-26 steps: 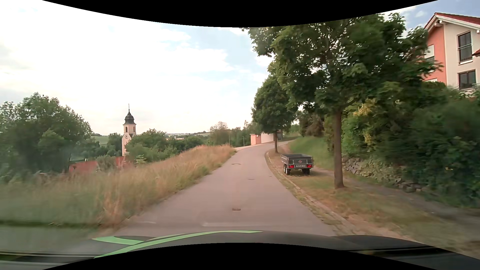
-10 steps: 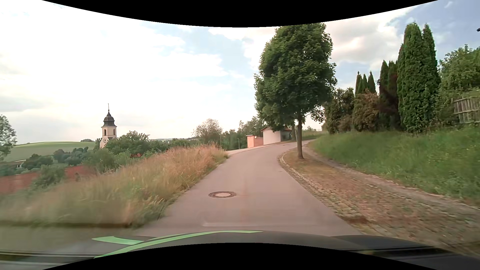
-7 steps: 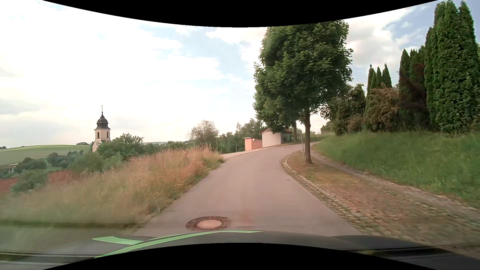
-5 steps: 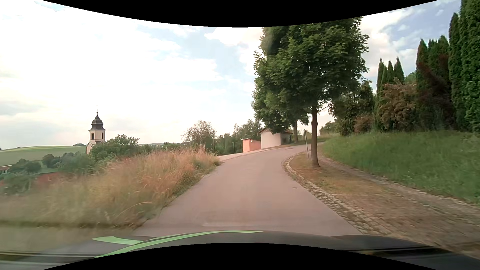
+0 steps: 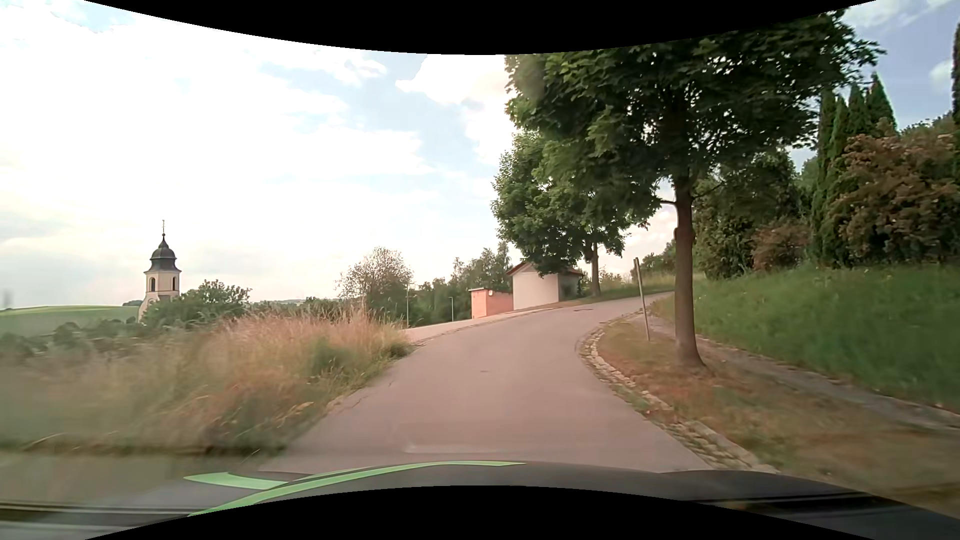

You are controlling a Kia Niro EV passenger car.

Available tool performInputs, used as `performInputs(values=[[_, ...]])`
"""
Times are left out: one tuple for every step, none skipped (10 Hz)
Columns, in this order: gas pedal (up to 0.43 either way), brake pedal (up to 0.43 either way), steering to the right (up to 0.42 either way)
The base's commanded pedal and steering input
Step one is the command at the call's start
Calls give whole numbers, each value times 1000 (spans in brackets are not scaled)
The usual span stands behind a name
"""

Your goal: Follow the waypoints while adhering to traffic rules and regulations

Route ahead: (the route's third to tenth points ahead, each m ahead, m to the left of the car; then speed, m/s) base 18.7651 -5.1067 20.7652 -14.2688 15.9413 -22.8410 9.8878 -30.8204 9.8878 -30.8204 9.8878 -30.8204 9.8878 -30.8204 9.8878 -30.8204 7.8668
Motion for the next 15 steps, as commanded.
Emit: performInputs(values=[[0, 0, 45], [0, 0, 50], [0, 0, 56], [0, 0, 64], [0, 0, 71], [0, 0, 75], [0, 0, 83], [0, 0, 95], [0, 0, 113], [0, 0, 129], [0, 0, 145], [0, 0, 159], [0, 0, 168], [0, 0, 180], [0, 0, 193]])
